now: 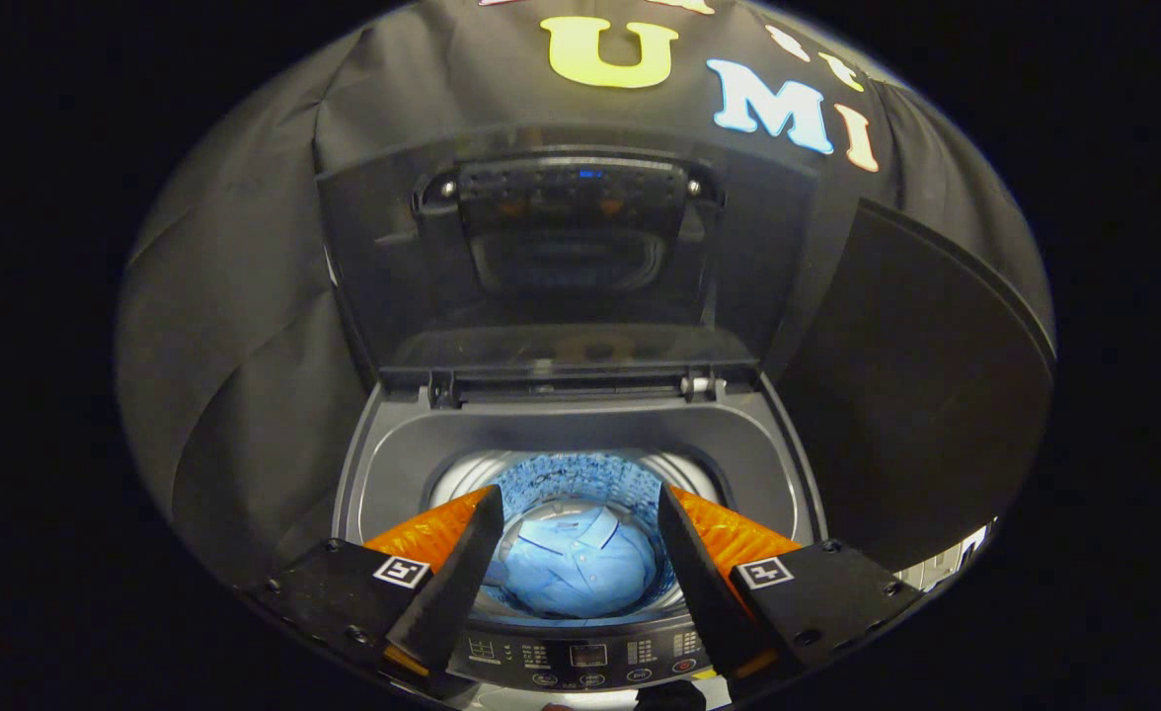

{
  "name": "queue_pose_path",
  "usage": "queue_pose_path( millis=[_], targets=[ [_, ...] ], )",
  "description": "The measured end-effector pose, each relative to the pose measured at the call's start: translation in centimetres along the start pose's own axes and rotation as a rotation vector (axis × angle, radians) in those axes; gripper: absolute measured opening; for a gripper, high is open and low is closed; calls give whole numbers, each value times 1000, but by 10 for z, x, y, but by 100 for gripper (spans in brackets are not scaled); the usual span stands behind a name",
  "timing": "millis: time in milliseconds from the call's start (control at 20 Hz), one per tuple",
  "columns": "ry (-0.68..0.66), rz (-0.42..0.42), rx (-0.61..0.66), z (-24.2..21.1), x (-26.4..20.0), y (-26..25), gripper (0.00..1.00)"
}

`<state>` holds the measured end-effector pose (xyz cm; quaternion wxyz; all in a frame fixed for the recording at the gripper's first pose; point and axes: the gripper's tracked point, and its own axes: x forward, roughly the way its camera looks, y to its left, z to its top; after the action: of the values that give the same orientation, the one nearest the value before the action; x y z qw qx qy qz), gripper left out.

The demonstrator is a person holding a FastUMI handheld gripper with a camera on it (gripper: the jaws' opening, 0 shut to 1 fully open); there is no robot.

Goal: Put the clothes into the washing machine and then close the washing machine lid.

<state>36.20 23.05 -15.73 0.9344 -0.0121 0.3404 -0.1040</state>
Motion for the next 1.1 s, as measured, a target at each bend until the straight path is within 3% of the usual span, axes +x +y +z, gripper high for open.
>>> queue_pose_path(
  millis=[500, 1100],
  targets=[
    [-325, -38, -24, 115, -43, -6, 97],
    [-474, -53, -64, 205, -32, 6, 98]
  ],
)
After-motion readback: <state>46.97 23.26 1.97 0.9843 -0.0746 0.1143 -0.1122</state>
